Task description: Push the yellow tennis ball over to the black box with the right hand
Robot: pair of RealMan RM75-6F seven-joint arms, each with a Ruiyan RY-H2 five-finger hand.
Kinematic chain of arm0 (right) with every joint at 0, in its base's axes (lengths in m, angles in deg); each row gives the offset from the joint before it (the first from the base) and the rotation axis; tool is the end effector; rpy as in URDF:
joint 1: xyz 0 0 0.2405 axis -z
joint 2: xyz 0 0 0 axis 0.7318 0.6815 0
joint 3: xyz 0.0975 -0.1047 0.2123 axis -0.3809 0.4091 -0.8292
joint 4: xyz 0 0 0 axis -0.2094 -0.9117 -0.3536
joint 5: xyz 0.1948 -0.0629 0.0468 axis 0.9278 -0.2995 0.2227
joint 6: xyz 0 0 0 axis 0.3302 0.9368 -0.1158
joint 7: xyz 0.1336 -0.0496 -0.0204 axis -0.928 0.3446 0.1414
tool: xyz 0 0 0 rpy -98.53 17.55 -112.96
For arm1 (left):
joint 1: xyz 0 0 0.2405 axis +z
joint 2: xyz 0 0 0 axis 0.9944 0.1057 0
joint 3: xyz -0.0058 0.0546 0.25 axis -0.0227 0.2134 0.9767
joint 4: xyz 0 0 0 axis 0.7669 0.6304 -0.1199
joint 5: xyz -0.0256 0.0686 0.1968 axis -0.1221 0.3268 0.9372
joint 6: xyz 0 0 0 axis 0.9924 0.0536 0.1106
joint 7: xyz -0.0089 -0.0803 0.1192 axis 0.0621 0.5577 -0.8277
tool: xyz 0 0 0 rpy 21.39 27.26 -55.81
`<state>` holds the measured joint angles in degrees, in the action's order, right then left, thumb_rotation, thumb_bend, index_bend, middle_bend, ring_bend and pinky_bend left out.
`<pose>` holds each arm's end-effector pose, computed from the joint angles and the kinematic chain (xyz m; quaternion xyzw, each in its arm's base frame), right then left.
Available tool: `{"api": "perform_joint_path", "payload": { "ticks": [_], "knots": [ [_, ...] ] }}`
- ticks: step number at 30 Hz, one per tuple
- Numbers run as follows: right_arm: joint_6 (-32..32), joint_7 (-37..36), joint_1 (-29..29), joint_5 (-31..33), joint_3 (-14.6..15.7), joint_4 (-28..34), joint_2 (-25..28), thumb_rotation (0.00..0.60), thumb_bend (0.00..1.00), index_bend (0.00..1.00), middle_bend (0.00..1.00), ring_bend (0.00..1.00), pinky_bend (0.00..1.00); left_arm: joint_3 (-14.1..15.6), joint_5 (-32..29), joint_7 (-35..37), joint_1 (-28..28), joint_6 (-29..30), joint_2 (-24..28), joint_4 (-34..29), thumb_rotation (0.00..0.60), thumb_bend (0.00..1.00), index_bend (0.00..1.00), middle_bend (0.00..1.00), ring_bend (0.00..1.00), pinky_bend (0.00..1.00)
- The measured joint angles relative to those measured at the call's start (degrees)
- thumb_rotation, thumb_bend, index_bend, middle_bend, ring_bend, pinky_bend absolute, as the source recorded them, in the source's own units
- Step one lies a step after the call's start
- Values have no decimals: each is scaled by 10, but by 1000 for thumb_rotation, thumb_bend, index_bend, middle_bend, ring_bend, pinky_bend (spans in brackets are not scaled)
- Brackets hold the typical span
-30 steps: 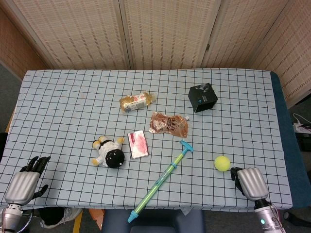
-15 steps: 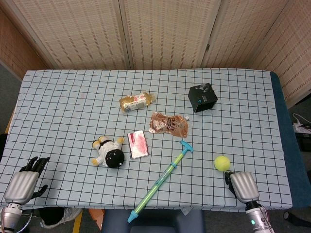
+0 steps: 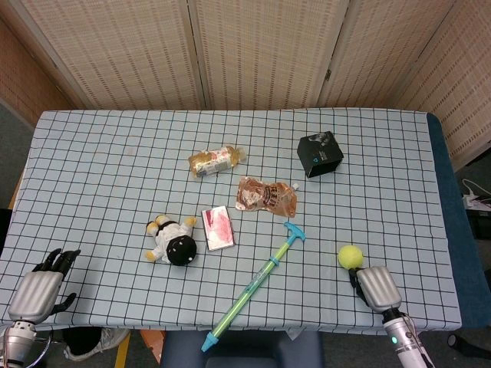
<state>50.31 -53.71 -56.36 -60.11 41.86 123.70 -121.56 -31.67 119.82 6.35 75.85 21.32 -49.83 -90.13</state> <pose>-0.3118 -0.1779 0.0025 0.7156 -0.3960 0.2932 0.4952 -0.3076 0.1719 0.1263 -0.6843 -0.3906 -0.2435 0.5656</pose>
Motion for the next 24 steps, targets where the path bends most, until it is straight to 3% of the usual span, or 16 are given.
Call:
{"api": "perform_joint_path", "payload": {
  "ticks": [24],
  "knots": [
    [-34, -66, -59, 17, -43, -139, -79, 600, 1000, 846, 835, 896, 990, 3, -2, -4, -3, -5, -1, -2, 600, 301, 115, 126, 59, 292]
  ]
}}
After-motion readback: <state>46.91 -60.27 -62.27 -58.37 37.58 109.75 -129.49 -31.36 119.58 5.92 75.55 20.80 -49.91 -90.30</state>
